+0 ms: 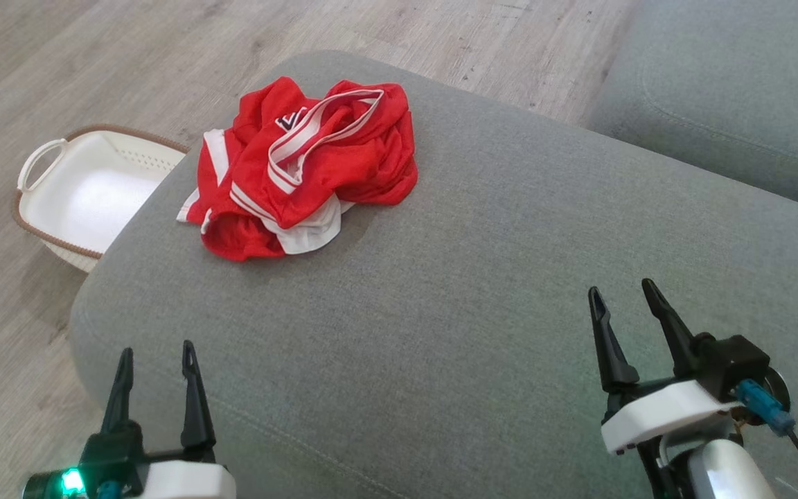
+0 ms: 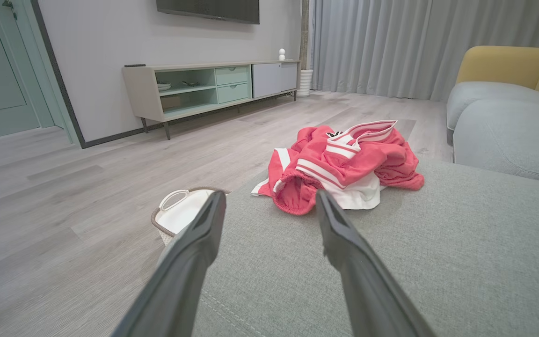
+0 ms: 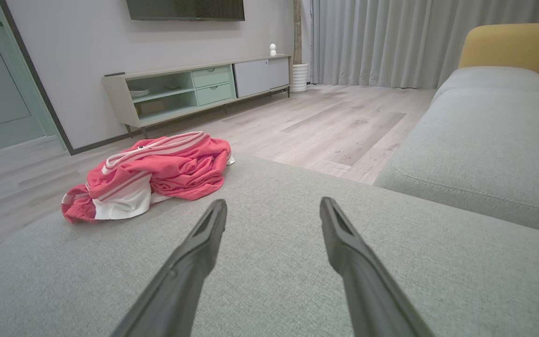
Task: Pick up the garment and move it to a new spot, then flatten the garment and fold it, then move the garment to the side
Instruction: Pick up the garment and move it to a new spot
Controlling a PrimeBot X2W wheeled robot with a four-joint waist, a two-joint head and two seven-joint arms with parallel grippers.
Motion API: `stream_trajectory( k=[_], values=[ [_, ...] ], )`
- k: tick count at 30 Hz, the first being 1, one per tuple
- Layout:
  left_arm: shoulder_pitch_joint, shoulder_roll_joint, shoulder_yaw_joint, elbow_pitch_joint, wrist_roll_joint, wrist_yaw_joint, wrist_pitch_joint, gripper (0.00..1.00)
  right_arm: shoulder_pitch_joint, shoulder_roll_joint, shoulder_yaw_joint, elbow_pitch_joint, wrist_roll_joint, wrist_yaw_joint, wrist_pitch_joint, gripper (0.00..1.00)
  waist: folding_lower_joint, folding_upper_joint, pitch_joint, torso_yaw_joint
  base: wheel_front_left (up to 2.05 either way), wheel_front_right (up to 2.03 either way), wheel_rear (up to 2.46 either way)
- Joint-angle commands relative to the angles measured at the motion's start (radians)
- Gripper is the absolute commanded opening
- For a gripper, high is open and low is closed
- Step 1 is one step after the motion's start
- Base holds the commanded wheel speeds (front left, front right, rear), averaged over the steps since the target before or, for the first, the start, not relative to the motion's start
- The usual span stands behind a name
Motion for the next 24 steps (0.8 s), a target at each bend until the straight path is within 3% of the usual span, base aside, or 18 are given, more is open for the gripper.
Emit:
stream_trajectory(
  k=[1,5,10,19,24],
  values=[
    [-0.030,0.019,0.042,-0.039,-0.006,0.006,-0.004,1.00,-0.042,-0.008,0.022,-0.025,-0.002,0.008,-0.008,1.00,-0.0001,0.0000,-0.001,-0.002,0.00,0.00,0.00],
    [-0.060,0.025,0.052,-0.051,-0.025,-0.004,0.012,1.00,-0.028,-0.008,0.008,-0.026,-0.002,0.008,-0.010,1.00,-0.0001,0.0000,-0.002,-0.005,0.00,0.00,0.00],
    [-0.187,0.054,0.080,-0.063,-0.086,-0.068,0.077,1.00,-0.011,-0.008,-0.019,-0.059,-0.015,0.008,0.002,1.00,-0.0001,0.0000,0.030,-0.018,0.00,0.00,0.00],
    [-0.517,0.122,0.180,0.080,-0.256,-0.186,0.246,1.00,-0.055,-0.008,-0.030,-0.175,-0.085,0.008,0.065,1.00,-0.0001,0.0000,0.214,-0.155,0.00,0.00,0.00],
    [-0.641,0.186,0.187,0.197,-0.268,-0.218,0.330,1.00,-0.086,-0.008,-0.042,-0.226,-0.120,0.008,0.090,1.00,-0.0001,0.0000,0.314,-0.235,0.00,0.00,0.00]
  ],
)
